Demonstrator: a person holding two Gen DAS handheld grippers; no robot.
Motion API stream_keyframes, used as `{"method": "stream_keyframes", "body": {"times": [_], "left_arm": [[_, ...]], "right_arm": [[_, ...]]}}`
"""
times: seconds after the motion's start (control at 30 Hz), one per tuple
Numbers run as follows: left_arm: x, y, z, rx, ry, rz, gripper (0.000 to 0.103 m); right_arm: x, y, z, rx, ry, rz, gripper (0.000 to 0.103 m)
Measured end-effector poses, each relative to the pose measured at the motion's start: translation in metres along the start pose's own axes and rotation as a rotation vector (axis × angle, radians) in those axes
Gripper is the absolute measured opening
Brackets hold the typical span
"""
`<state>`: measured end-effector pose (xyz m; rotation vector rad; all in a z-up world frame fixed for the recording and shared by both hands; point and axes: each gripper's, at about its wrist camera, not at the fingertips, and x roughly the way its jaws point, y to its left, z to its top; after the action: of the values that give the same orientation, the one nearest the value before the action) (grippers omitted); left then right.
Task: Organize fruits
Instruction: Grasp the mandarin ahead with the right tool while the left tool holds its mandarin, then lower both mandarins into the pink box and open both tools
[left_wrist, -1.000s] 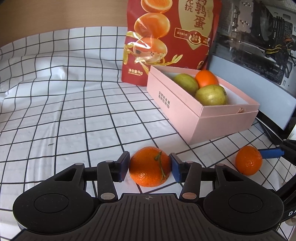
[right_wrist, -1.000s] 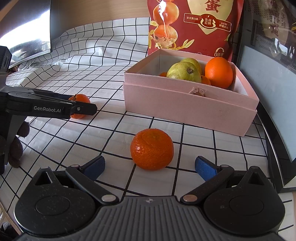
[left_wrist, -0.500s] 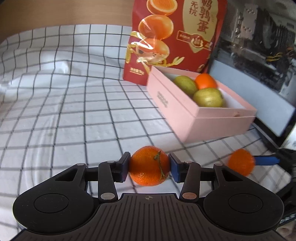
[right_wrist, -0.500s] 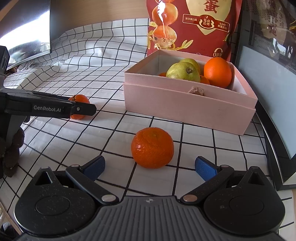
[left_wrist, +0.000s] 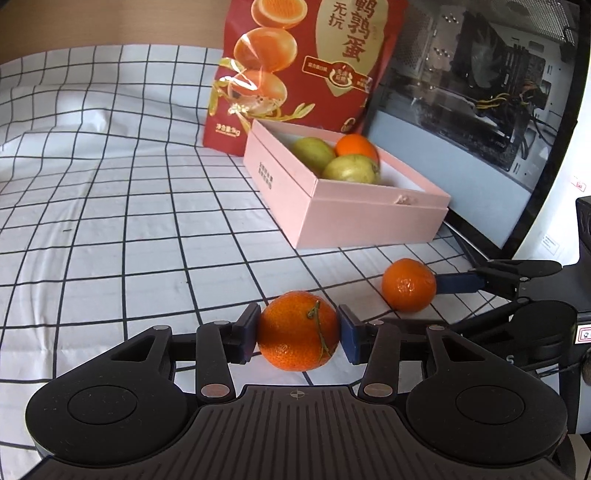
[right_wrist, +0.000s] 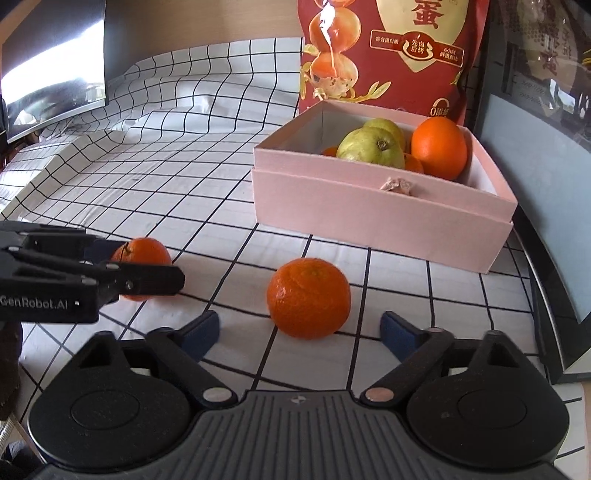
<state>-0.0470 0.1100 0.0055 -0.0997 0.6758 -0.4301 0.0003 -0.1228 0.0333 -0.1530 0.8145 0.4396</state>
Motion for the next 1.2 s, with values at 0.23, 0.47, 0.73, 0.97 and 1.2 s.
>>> {"method": "stream_keyframes", "body": {"times": [0.23, 0.47, 0.73, 0.97, 1.2], "left_arm": [[0.0, 0.001, 0.0, -0.004, -0.002, -0.003, 0.05], [-0.001, 0.002, -0.001, -0.013, -0.007, -0.009, 0.05], [-0.002, 0.003, -0.001, -0.02, -0.009, -0.009, 0.05], [-0.006, -0.01, 0.009, -0.006, -0.04, -0.034, 0.05], [-0.005, -0.026, 0.085, -0.007, -0.141, -0.072, 0.05]], "right_arm": [[-0.002, 0.003, 0.004, -0.017, -0.003, 0.012, 0.062], [-0.005, -0.008, 0.011, 0.029, 0.007, 0.017, 0.045], [-0.013, -0.022, 0.004, 0.055, 0.014, -0.004, 0.045], [-0.048, -0.032, -0.003, 0.058, -0.033, -0.032, 0.044], [-0.078, -0.037, 0.026, 0.027, -0.158, -0.086, 0.044]]}}
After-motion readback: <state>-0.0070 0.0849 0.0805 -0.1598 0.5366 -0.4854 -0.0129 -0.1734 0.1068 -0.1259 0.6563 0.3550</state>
